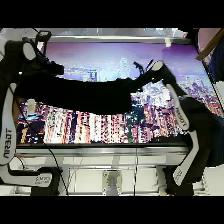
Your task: Fold the clothes and pants, and hang the long-sleeved shirts on hangers.
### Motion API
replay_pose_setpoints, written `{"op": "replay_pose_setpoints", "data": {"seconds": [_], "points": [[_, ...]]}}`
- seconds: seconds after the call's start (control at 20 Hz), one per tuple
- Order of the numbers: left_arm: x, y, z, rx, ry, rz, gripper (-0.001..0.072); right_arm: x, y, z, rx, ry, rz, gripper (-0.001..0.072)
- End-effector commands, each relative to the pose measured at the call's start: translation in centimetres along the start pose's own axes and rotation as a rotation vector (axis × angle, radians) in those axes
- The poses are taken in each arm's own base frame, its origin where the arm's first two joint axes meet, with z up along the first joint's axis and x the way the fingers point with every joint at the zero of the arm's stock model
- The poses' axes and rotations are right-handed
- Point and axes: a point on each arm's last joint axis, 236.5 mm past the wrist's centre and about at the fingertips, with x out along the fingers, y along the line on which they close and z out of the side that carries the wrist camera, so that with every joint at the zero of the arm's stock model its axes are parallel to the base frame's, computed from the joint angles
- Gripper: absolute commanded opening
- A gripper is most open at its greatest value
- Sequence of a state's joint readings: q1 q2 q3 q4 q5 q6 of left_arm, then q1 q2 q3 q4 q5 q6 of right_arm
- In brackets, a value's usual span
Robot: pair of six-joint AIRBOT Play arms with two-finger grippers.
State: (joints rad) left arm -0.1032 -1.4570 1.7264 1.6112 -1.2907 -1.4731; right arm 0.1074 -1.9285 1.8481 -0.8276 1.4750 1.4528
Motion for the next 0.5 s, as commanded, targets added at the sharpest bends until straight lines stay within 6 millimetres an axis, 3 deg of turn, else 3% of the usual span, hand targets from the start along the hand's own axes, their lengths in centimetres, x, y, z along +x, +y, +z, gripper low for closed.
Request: {"op": "replay_pose_setpoints", "data": {"seconds": [0.0,0.1,0.2,0.3,0.45], "points": [[-4.8,-0.6,-0.3,0.009,-0.039,-0.005,0.0012,-8.5,1.0,-4.7,-0.035,0.068,-0.051,0.0007],[-7.1,-2.2,-0.6,0.022,-0.059,-0.044,0.0012,-12.8,1.3,-7.6,-0.04,0.089,-0.088,0.0007],[-8.0,-5.0,-1.0,0.042,-0.051,-0.123,0.0013,-16.0,-0.2,-7.9,0.013,0.014,-0.176,0.0006],[-7.5,-7.8,-1.2,0.083,-0.034,-0.173,0.0013,-18.1,-0.1,-7.9,0.037,-0.045,-0.146,0.0006],[-5.5,-11.4,-1.5,0.15,0.0,-0.215,0.0012,-19.9,-3.0,-8.1,0.1,-0.077,-0.21,0.0006]]}}
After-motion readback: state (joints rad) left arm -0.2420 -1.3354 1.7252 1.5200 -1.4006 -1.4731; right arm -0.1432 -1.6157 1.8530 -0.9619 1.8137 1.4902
